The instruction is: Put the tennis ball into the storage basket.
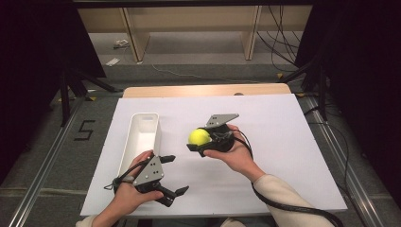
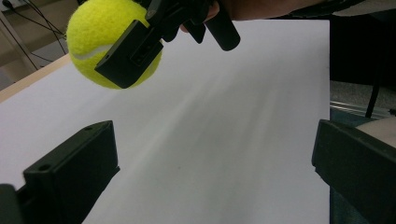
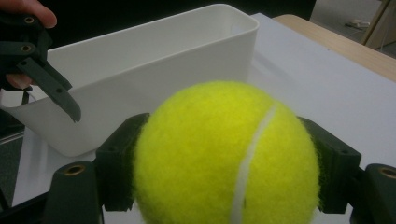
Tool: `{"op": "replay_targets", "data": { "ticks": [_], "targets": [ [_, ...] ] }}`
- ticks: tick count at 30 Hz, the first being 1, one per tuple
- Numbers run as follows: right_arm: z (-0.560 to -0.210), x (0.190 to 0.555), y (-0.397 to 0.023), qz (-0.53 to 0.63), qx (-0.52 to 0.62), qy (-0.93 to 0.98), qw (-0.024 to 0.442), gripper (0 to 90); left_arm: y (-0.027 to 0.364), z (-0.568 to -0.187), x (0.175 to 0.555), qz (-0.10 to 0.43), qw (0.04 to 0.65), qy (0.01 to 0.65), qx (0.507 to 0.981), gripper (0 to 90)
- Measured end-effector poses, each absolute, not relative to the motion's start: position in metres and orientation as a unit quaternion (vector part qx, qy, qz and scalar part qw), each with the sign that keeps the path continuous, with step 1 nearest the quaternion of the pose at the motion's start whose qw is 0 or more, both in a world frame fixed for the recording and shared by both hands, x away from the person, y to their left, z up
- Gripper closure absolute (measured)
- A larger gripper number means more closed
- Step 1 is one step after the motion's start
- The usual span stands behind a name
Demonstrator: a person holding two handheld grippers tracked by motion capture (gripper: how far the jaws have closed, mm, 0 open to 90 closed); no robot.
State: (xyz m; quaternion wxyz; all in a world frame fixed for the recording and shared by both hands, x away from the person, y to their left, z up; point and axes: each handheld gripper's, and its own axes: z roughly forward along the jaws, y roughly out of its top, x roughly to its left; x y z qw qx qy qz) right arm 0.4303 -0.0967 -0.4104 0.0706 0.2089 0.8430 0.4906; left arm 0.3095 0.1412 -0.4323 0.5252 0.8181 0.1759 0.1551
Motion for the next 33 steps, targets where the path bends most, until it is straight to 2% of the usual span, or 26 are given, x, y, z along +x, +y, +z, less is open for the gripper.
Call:
{"op": "replay_targets", "data": {
  "ticks": [33],
  "targets": [
    [-0.4058,0.4334,-0.0895,0.499,0.204,0.839,0.075,26.3,0.1415,-0.4323,0.3086,0.15,0.525,0.181,0.818,0.0]
  ]
}}
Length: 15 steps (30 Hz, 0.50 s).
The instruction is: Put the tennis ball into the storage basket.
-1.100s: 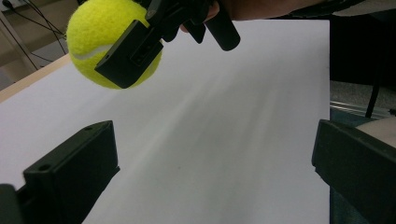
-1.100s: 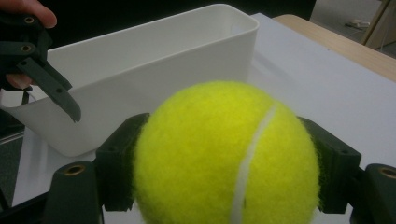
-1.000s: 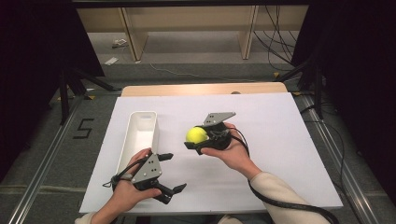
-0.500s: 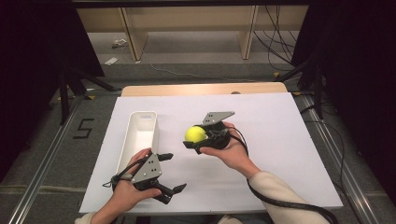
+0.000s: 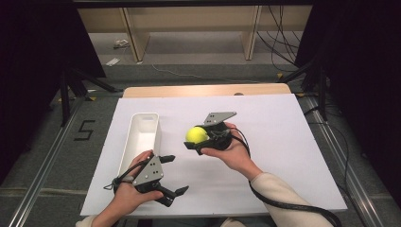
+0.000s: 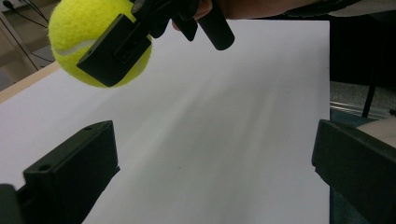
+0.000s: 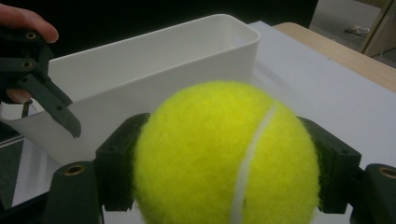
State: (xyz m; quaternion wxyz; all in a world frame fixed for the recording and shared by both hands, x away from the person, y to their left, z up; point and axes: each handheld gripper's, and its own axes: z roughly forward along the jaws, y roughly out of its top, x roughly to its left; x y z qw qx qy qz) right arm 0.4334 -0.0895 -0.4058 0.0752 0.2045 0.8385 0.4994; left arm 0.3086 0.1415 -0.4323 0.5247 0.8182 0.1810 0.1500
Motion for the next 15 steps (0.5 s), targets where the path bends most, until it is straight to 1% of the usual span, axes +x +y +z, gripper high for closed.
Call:
{"op": "replay_targets", "data": {
  "ticks": [15],
  "targets": [
    [-0.4044,0.435,-0.0854,0.5,0.201,0.839,0.075,26.3,0.1418,-0.4321,0.3091,0.156,0.524,0.178,0.818,0.0]
  ]
}}
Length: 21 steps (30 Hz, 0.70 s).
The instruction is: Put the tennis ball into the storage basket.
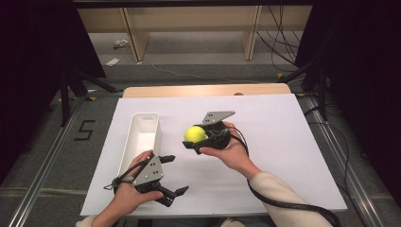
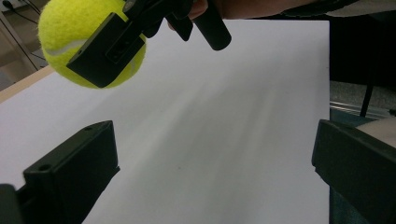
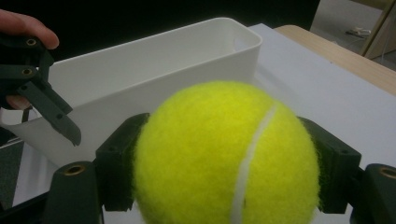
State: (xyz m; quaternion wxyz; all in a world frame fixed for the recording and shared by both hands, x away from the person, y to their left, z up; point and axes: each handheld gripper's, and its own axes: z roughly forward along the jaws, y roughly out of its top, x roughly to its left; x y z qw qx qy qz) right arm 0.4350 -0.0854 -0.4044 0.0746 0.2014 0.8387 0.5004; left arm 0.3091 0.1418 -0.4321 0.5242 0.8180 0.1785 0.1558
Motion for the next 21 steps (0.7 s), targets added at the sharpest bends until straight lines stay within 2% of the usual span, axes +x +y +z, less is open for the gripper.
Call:
{"op": "replay_targets", "data": {
  "ticks": [21],
  "targets": [
    [-0.4028,0.4373,-0.0814,0.504,0.201,0.836,0.076,26.3,0.1416,-0.4321,0.3092,0.158,0.524,0.178,0.818,0.0]
  ]
}}
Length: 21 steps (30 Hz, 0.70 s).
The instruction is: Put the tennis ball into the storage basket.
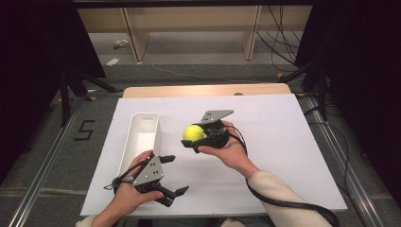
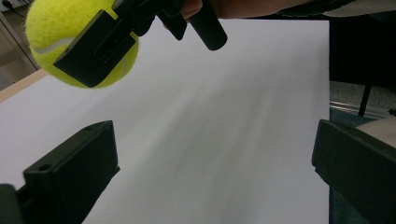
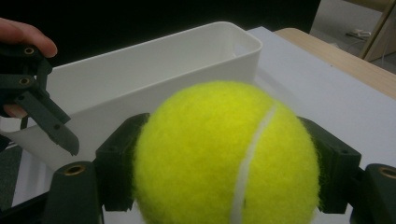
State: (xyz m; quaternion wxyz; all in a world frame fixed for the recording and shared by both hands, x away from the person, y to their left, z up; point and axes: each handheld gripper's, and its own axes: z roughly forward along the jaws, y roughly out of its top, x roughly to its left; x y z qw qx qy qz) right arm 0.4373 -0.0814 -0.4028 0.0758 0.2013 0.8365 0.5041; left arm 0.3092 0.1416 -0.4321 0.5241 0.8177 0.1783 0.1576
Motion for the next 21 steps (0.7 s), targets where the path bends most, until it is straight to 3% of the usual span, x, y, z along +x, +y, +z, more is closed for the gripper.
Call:
{"op": "replay_targets", "data": {
  "ticks": [21],
  "targets": [
    [-0.4014,0.4387,-0.0754,0.505,0.201,0.836,0.073,26.3,0.1414,-0.4322,0.3093,0.155,0.526,0.176,0.818,0.0]
  ]
}}
